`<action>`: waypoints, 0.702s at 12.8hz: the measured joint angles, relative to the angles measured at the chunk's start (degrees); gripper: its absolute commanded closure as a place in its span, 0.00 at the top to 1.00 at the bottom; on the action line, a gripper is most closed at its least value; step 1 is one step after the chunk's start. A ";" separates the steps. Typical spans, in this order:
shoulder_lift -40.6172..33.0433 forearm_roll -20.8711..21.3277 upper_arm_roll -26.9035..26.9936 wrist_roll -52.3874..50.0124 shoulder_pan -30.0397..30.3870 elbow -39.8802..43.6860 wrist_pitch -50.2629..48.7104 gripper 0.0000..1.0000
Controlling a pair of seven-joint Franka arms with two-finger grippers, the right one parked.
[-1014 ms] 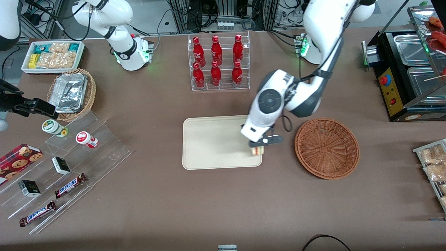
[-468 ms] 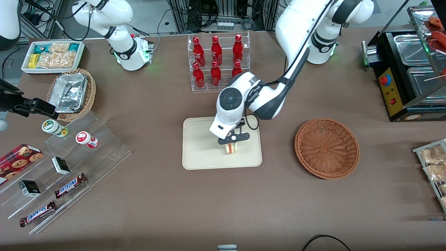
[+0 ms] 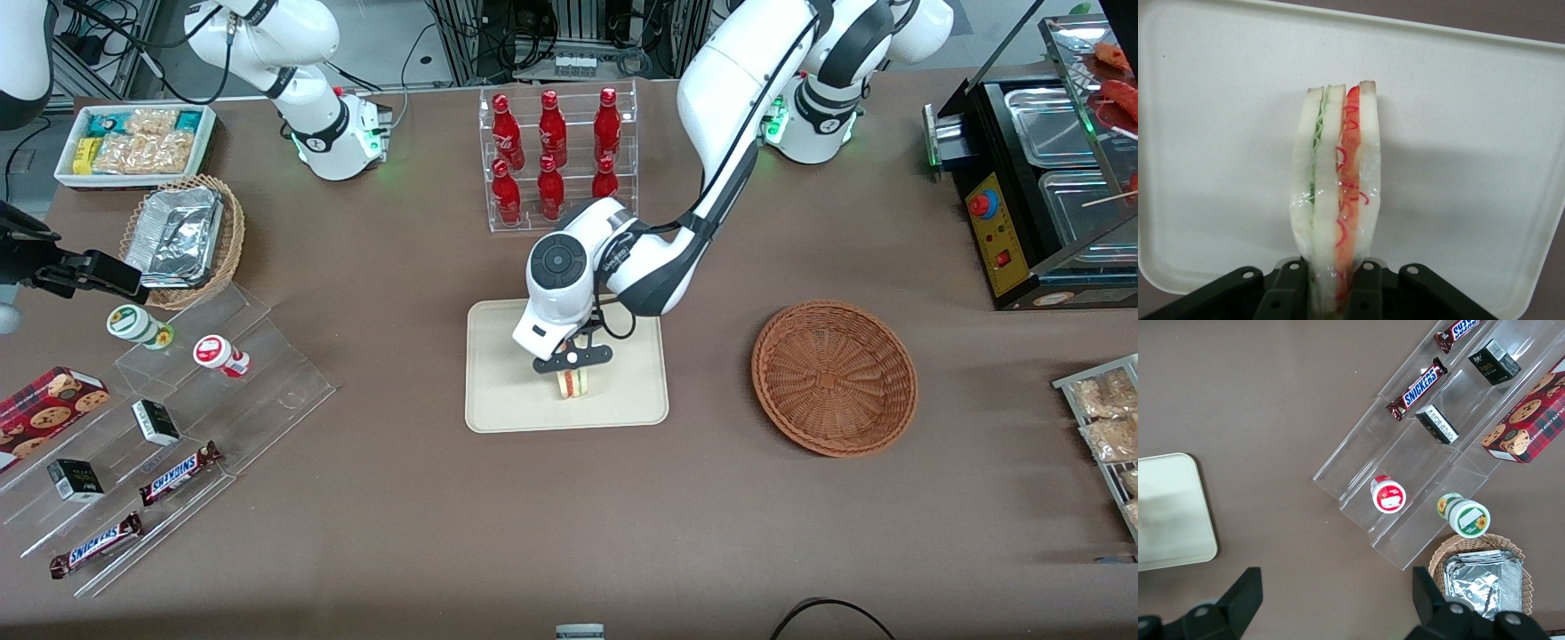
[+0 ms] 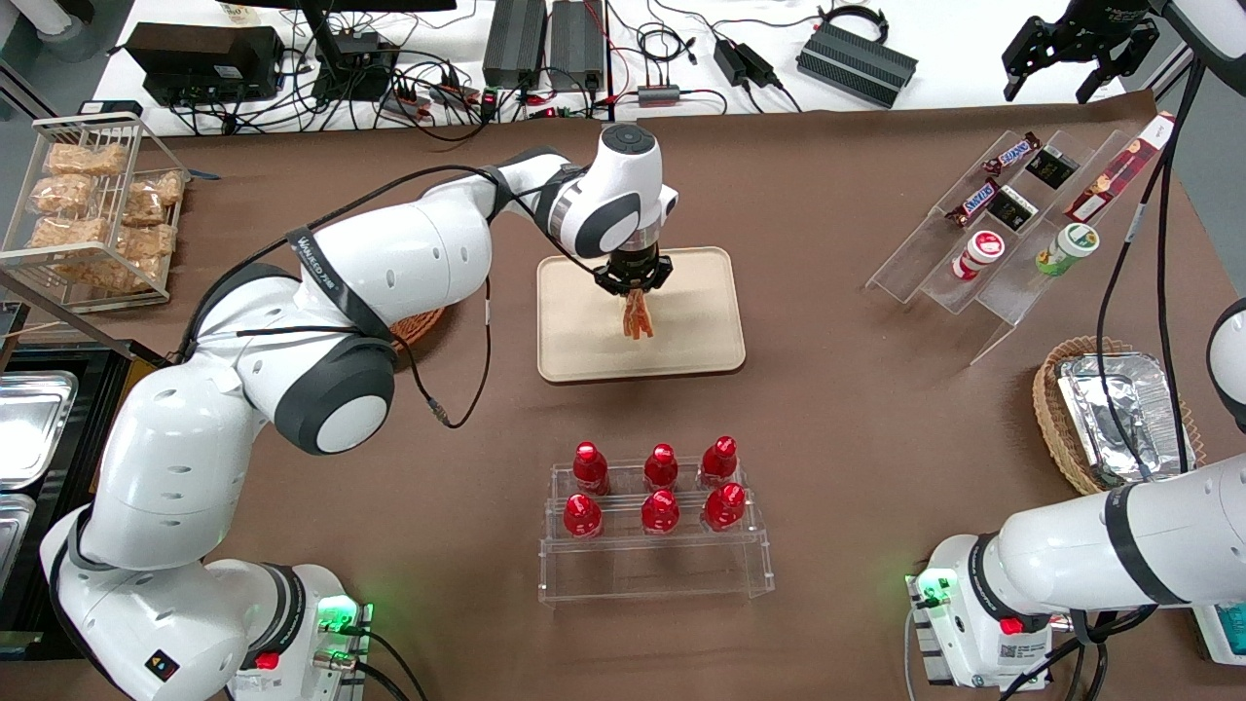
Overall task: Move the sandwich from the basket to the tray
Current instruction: 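Lower the sandwich onto the tray and open the left gripper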
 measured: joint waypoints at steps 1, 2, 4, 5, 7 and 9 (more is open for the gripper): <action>0.51 0.79 0.00 -0.15 -0.13 0.44 -0.01 0.00; 0.90 1.29 -0.01 -0.22 -0.54 0.72 -0.02 0.00; 1.36 1.61 0.04 -0.65 -1.49 0.90 -0.04 0.00; 1.51 1.65 0.07 -0.83 -1.72 0.91 -0.04 0.00; 1.81 1.69 0.17 -0.97 -1.76 0.94 -0.04 0.00; 2.19 1.69 0.32 -1.68 -1.76 1.28 -0.04 0.00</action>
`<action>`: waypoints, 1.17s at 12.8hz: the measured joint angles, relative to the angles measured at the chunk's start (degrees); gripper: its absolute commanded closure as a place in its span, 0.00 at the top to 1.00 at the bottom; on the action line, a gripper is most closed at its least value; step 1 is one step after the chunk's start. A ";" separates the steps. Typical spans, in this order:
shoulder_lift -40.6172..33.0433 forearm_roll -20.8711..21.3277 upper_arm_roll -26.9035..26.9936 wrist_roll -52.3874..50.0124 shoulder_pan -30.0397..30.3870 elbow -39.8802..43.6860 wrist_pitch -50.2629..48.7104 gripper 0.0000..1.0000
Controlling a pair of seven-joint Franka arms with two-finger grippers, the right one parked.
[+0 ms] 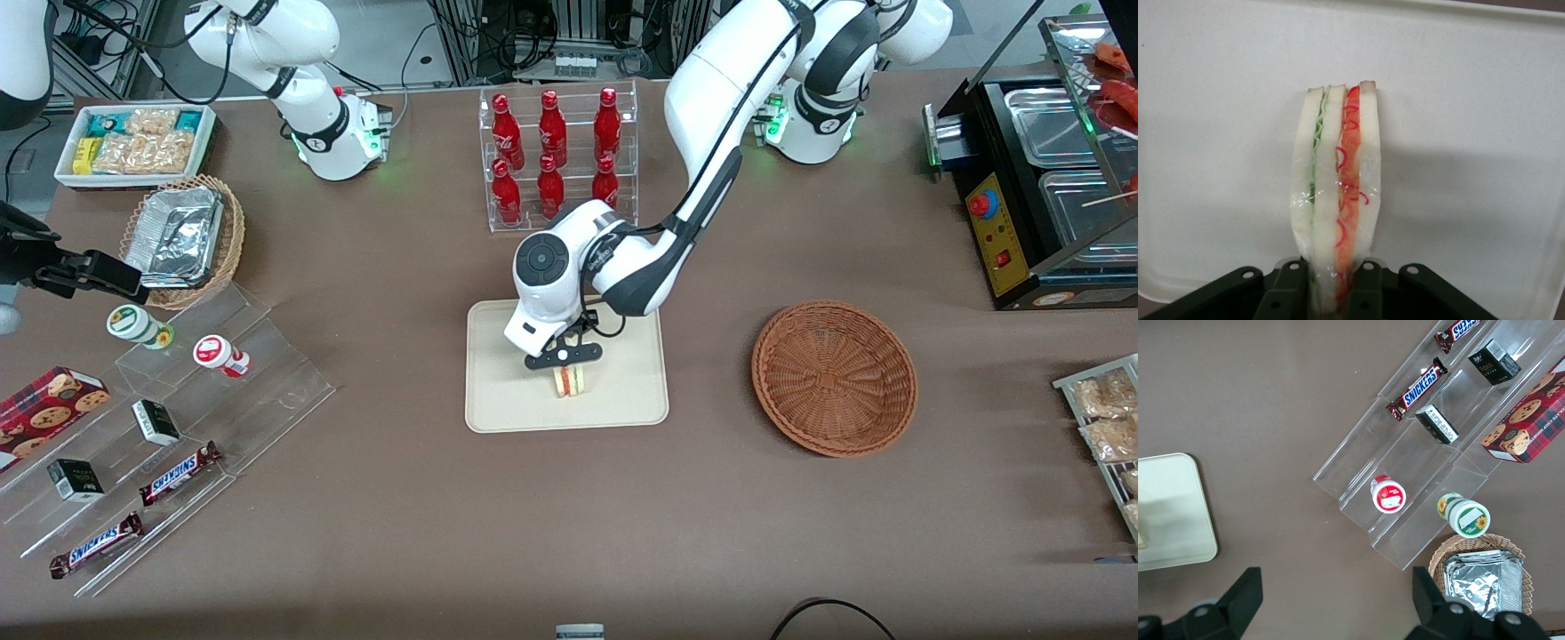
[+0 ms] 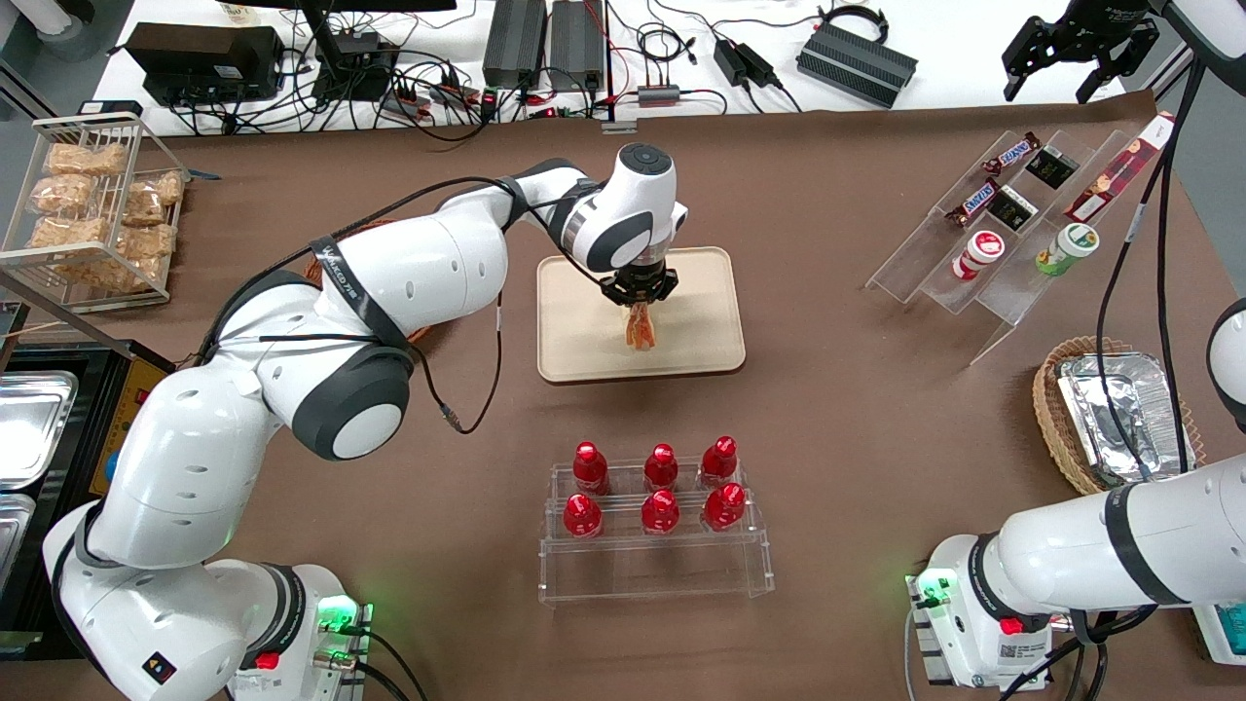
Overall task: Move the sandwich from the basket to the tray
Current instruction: 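Lower the sandwich onto the tray and open the left gripper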
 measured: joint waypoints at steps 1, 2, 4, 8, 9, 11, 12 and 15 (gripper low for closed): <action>0.22 0.00 0.01 -0.68 0.00 0.39 0.00 0.00; 0.41 0.00 0.01 -1.24 0.00 0.65 0.00 0.00; 0.75 0.00 0.01 -1.84 0.00 0.89 0.00 0.38; 1.31 0.00 0.01 -2.03 0.00 1.16 0.01 1.00; 1.32 0.00 0.01 -2.07 0.00 1.24 0.01 1.00; 1.30 0.00 0.06 -2.15 0.01 2.04 -0.06 1.00; 1.21 0.00 0.09 -2.15 0.06 2.81 -0.52 1.00; -0.67 0.00 0.21 -2.07 0.17 4.83 -4.32 1.00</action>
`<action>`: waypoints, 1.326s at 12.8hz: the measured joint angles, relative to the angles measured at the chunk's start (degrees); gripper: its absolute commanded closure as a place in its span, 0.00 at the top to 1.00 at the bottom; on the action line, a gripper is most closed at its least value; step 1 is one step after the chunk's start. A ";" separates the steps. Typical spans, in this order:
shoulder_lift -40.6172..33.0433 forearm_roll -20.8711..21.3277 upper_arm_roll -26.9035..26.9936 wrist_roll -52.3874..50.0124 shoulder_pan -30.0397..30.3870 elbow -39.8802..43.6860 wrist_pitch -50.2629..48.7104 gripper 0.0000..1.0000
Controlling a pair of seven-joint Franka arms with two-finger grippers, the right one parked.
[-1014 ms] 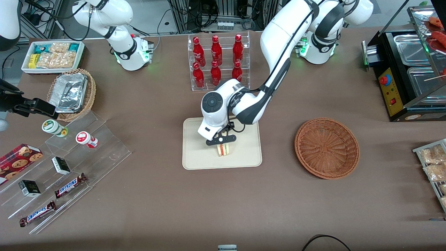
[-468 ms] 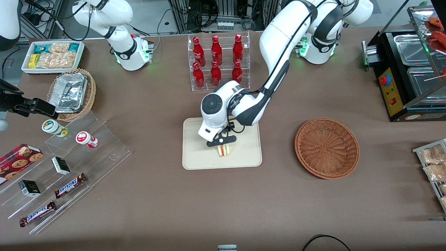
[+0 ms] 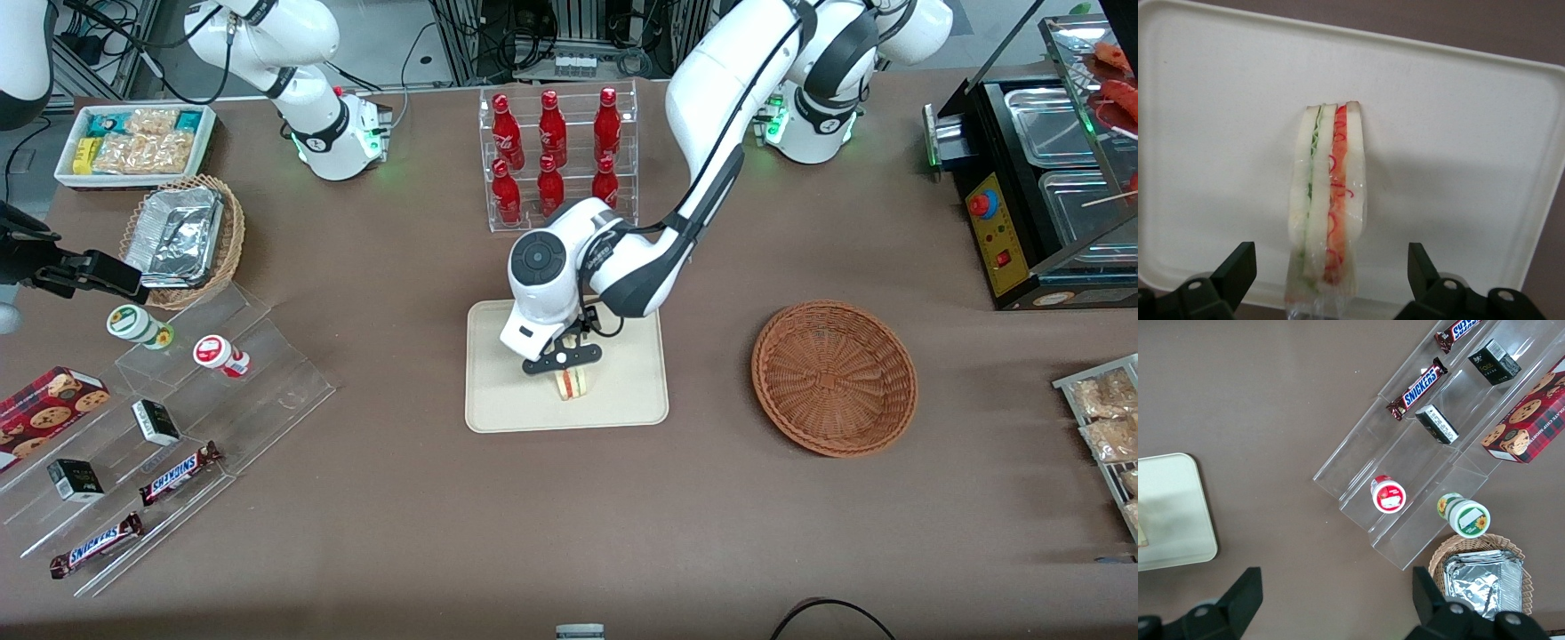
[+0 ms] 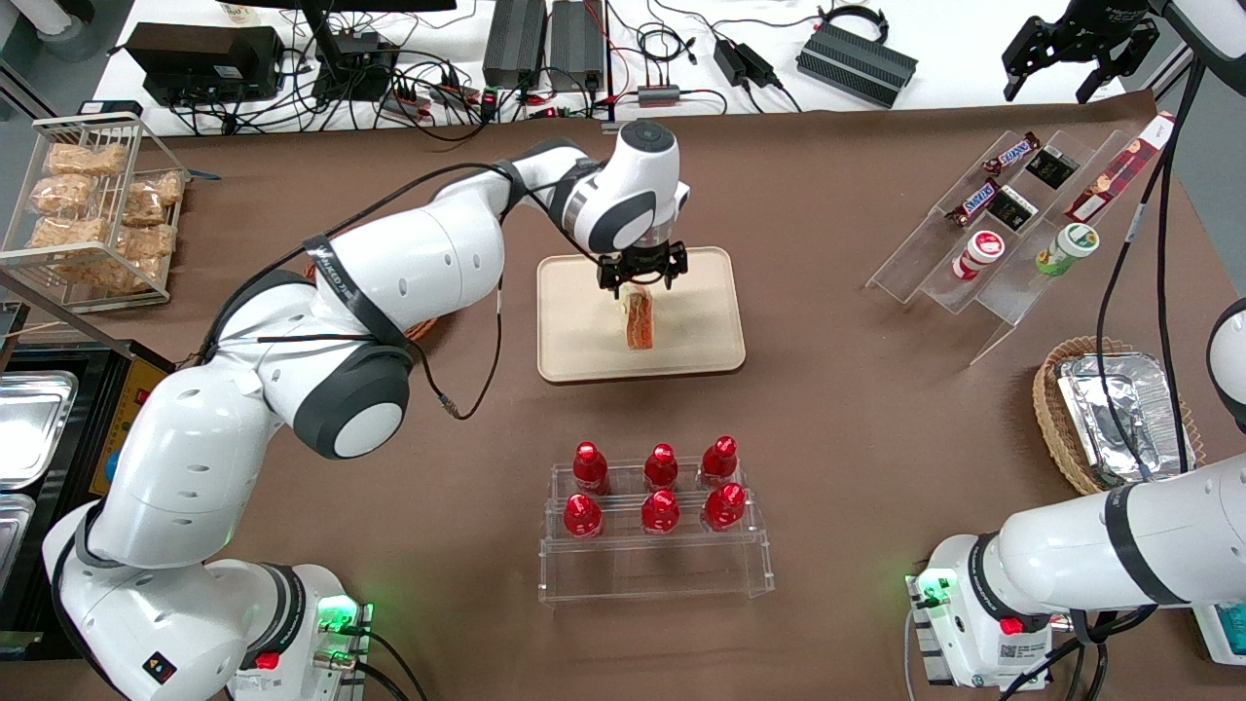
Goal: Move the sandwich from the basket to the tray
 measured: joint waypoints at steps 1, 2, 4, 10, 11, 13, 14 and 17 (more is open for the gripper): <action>-1.14 0.00 0.00 0.05 0.00 0.20 -1.29 1.00; -2.37 0.00 0.02 0.39 0.00 0.23 -2.47 1.00; -4.75 0.00 0.11 3.14 0.07 0.28 -5.43 1.00; -13.69 0.32 0.80 9.59 4.81 0.10 -17.14 1.00; -15.09 0.32 0.83 11.75 6.26 -0.51 -17.84 1.00; -18.31 0.33 0.92 17.15 9.41 -3.36 -18.13 1.00; -19.91 0.33 0.95 19.71 11.05 -4.99 -18.20 1.00; -24.22 0.33 1.01 26.97 16.00 -9.07 -19.33 1.00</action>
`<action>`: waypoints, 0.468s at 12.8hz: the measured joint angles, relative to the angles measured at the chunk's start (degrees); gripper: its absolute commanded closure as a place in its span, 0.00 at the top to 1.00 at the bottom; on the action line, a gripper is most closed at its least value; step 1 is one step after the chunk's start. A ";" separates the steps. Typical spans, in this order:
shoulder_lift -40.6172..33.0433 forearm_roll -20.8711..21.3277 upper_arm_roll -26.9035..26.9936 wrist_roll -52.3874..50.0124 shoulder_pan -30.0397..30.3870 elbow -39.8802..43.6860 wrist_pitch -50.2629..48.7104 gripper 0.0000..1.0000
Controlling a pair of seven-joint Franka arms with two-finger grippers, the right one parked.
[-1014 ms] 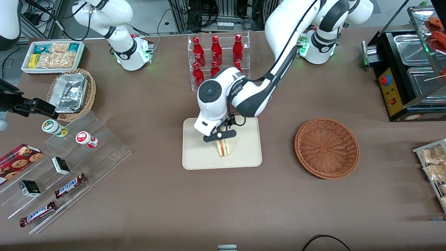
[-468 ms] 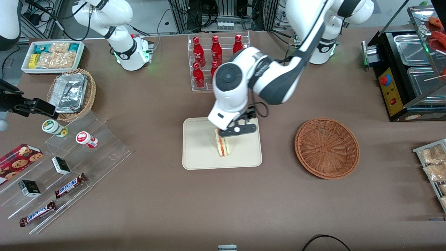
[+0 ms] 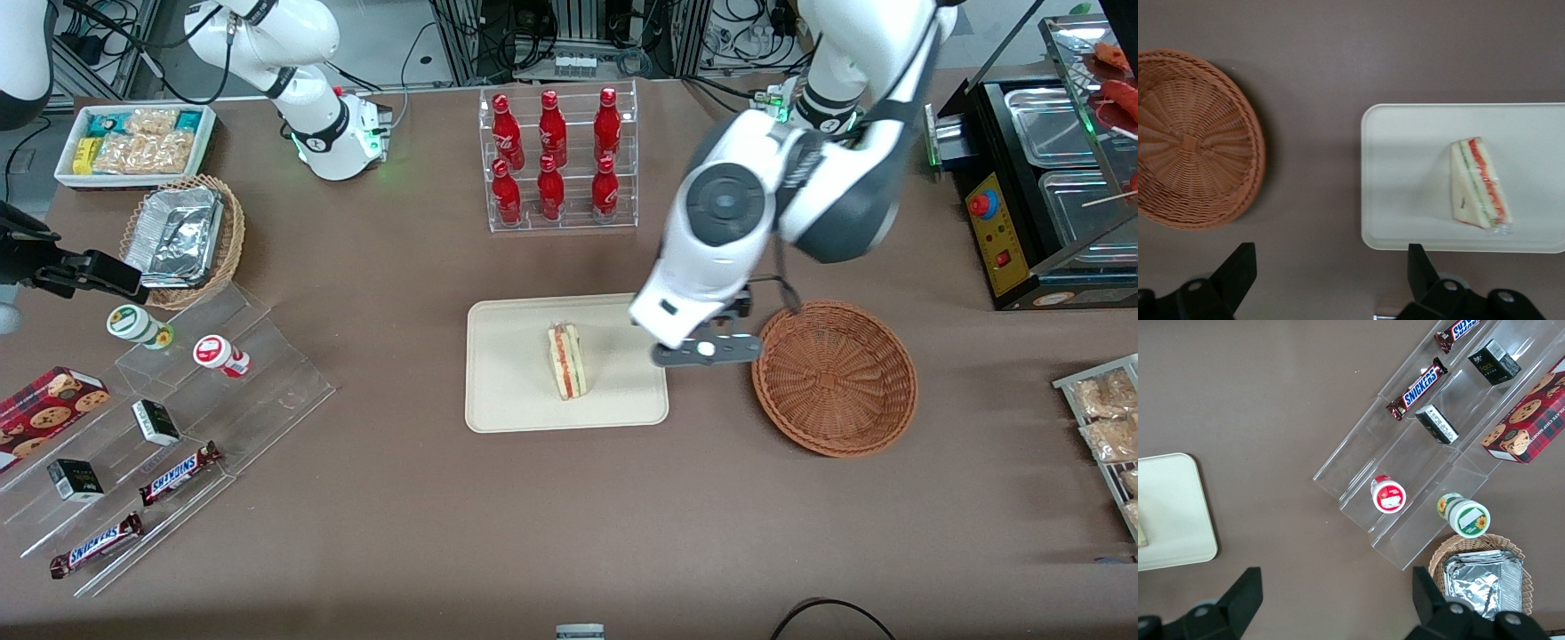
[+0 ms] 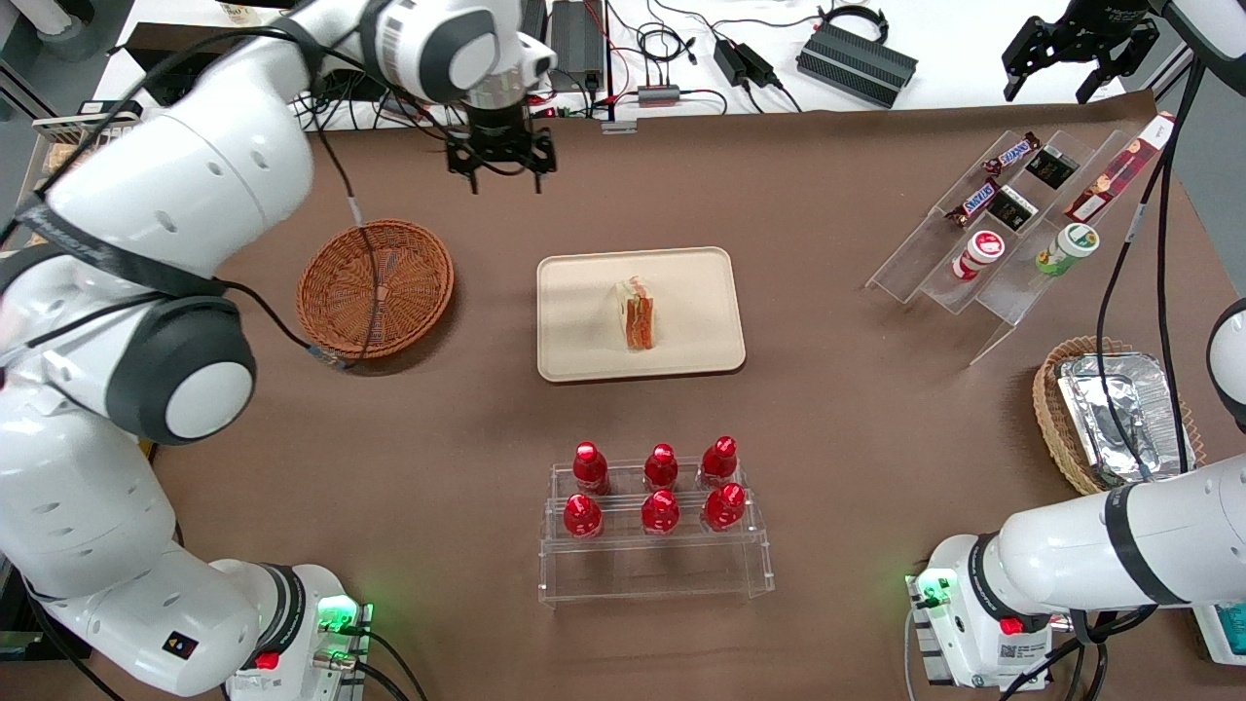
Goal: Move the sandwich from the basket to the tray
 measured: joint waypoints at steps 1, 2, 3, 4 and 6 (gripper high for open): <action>-1.37 0.00 0.02 2.92 1.54 -1.36 -0.49 1.00; -2.76 0.00 0.04 5.47 2.96 -2.89 -0.81 1.00; -4.34 0.00 0.06 8.33 4.52 -4.59 -1.01 1.00; -5.96 0.00 0.08 11.49 6.18 -6.24 -1.32 1.00; -9.27 -0.01 0.12 17.98 10.10 -9.06 -2.67 1.00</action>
